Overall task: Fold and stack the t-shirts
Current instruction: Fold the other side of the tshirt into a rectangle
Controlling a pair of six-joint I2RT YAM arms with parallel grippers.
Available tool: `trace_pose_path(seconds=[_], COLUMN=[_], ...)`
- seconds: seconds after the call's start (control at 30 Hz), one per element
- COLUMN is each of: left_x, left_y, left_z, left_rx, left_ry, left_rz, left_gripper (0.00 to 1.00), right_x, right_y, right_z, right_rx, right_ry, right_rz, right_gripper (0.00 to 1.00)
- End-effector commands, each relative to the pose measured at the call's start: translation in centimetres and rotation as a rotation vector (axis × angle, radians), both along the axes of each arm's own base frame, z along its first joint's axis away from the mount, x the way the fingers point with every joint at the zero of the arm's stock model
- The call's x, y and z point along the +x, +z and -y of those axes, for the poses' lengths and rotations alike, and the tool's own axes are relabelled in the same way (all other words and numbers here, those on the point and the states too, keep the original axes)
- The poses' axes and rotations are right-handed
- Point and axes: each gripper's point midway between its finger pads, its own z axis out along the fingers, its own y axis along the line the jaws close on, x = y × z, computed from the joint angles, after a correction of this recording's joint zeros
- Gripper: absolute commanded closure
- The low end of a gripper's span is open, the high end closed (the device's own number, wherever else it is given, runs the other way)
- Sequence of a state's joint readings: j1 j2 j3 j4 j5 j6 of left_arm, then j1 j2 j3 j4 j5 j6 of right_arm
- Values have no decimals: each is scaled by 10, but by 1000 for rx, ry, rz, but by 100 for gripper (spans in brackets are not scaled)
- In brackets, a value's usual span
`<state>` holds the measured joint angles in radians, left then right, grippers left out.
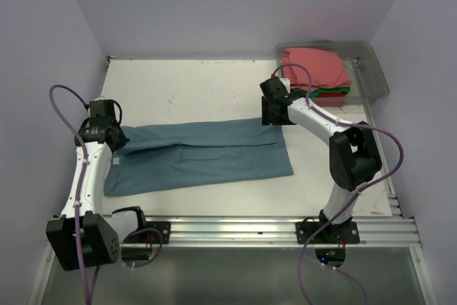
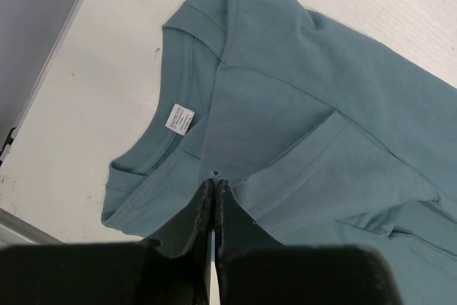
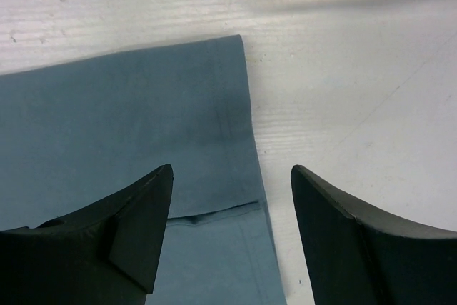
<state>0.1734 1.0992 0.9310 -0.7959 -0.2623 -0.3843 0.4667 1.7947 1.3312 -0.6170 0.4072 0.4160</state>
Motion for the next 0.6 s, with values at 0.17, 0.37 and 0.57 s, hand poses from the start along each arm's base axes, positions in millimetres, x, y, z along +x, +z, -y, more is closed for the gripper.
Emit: trace_pose_path(seconds=[0.17, 0.37, 0.57], left_x=[2, -15, -1], left_y=[2, -7, 8], left_z=[6, -1, 19], left_rx=[-39, -41, -144], left_ry=[5, 150, 113], left_rz=[-7, -82, 55], left_gripper=[77, 25, 15], right_x=[15, 13, 15], right_y=[20, 20, 17], right_z=[-23, -22, -25], right_rx=[102, 93, 107], right_ry=[16, 22, 35], right_rz=[52, 55, 52], right_gripper=[30, 30, 30])
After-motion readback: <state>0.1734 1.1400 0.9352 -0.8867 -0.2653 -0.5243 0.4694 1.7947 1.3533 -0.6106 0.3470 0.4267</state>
